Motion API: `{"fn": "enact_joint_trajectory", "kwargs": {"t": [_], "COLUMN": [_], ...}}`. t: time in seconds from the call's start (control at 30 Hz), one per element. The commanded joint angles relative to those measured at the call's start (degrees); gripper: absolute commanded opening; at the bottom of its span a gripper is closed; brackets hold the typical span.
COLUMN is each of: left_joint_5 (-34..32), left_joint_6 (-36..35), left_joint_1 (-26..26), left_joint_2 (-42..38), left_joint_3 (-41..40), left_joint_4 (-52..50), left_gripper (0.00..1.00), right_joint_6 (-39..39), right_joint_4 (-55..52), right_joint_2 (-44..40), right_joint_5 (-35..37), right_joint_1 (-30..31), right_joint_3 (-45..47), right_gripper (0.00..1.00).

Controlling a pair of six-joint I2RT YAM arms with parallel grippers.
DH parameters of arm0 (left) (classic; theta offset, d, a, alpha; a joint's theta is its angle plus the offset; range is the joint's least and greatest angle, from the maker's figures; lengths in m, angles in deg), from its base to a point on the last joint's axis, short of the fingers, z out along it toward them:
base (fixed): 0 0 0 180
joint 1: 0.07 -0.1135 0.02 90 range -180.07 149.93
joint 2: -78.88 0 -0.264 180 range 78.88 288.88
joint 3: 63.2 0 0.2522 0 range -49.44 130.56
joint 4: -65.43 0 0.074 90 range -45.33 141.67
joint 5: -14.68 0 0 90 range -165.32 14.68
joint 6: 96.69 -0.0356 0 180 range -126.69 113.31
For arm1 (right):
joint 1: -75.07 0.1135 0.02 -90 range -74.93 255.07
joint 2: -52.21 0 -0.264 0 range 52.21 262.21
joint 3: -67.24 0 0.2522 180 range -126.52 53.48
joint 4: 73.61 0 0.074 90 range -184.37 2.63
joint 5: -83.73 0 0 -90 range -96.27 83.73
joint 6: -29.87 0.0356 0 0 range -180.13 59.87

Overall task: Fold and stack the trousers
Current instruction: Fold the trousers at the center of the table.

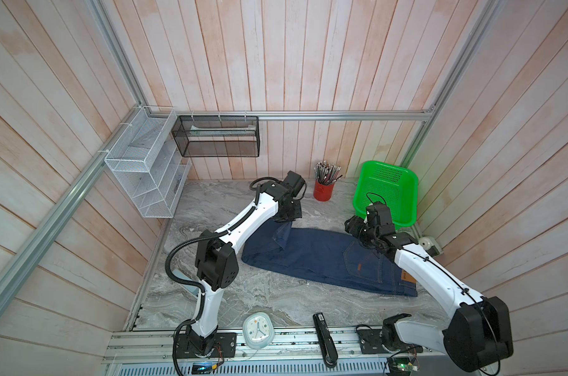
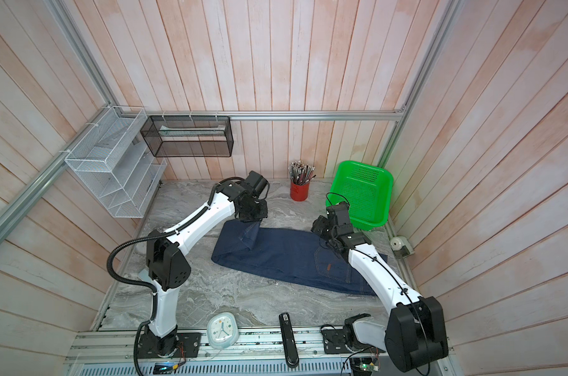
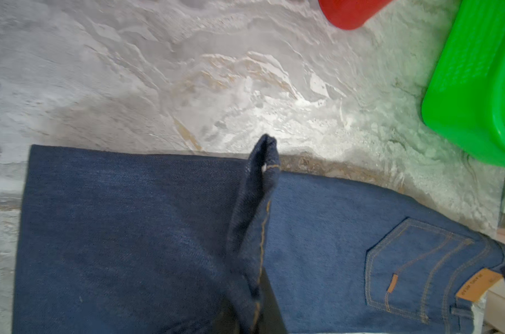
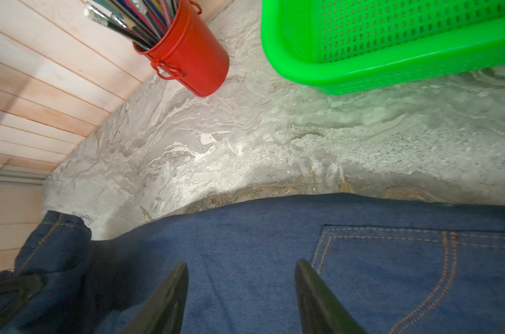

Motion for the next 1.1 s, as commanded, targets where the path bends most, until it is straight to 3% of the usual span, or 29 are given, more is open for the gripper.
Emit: {"fn": "enact_joint_trajectory", "kwargs": {"t": [0.0,0.4,1.07], "left_joint_5": [2.37,4.89,8.87], "left_joint_6": [1.41,5.51,8.72], "left_joint_1": [2.88,9.12,12.74], "left_joint_2": [2.34,8.28,16.39], "left_joint_3": [2.92,6.33,10.28], "left_joint_4": [-1.44,0.81,6.29], "left_gripper": [0.00,0.00,0.02], "right_joint_6": [-0.29,-1.03,-1.82], "right_joint_4": [-1.73,-2.54,-3.13], "right_joint_2": [-0.86,-2.33,-3.00], "right_joint_5": [1.22,1.80,2.25], "right_joint_1": [-1.14,-3.87,-5.30], "right_joint_3": [0.96,1.39,0.65], "right_gripper": [0.60,0.60,0.60]}}
